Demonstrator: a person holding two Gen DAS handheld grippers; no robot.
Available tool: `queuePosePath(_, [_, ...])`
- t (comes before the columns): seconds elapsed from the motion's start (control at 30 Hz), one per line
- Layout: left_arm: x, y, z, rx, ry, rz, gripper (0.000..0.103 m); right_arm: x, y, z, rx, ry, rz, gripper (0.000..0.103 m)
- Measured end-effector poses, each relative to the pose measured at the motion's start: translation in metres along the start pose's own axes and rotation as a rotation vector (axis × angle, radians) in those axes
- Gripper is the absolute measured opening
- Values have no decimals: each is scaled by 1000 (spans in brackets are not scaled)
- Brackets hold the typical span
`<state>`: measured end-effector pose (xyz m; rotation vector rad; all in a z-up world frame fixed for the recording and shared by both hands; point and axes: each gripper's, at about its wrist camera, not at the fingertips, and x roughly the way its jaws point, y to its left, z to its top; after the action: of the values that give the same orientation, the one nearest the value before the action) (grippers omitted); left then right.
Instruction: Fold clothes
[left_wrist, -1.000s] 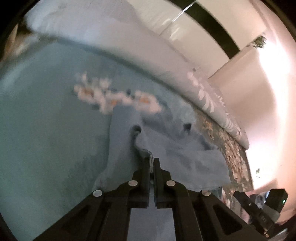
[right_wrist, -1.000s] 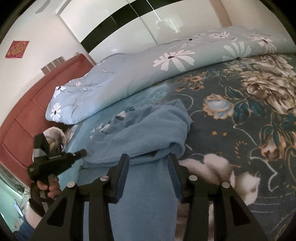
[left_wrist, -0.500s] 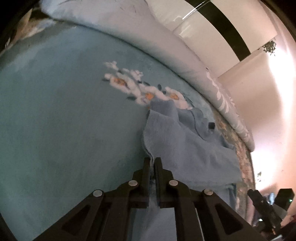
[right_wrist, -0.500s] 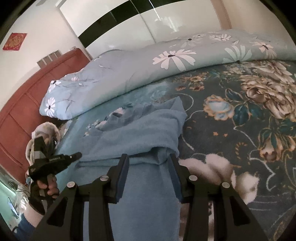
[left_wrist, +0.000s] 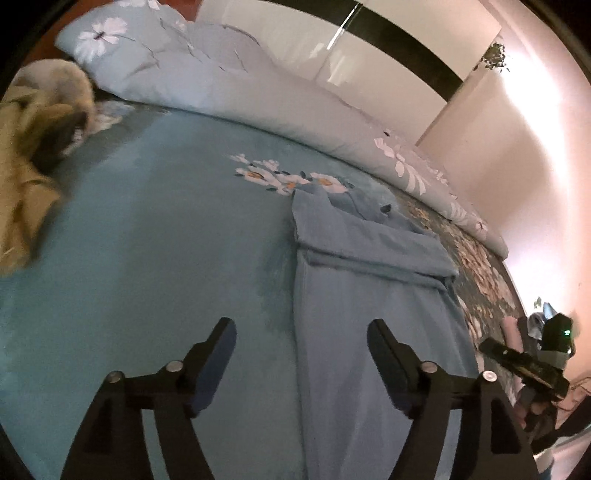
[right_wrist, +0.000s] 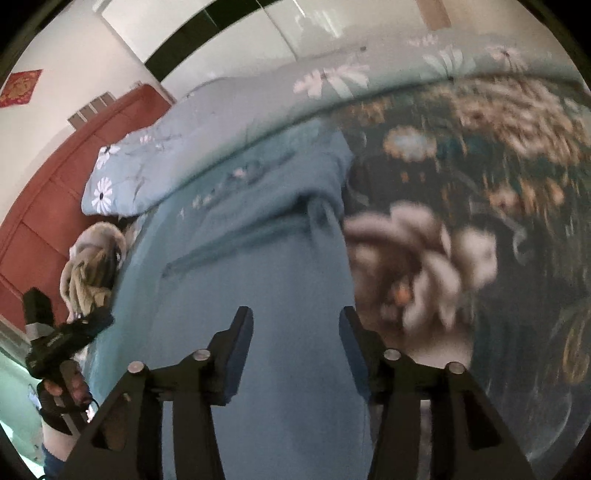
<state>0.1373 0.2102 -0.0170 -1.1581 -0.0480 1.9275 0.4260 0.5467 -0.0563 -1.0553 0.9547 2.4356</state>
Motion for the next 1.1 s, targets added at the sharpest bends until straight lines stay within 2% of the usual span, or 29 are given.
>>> queuePosePath(0.07, [-16,1,-14,-10,-13,-9,79,-5,-2,-14,4,14,-9,53])
queuePosePath(0.23, [-27,4,-52,-67,52,-67,80,-20,-16,-48,37,49,-23,53])
queuePosePath(0.53, [3,-27,-102,8,181,-59,80,-44,-34,-79,38,69,-23,54])
queuePosePath(0.6, [7,-30,-110,14,212,-67,80,-45,-36,-85,43,72,3,54])
queuePosePath(0.7, [5,-33,-116,22,213,-71,80,-47,-38,-92,50,66,51,54])
queuePosePath(0.8, [4,-31,-119,-1,232,-128,80,-45,-36,-100,44,81,115,54])
queuePosePath(0.93, [4,-26,-121,-34,229,-157,80,-46,-34,-108,14,87,165,54])
queuePosePath(1.1, [7,-17,-117,-107,233,-224,78,-39,-46,-102,67,70,227,54])
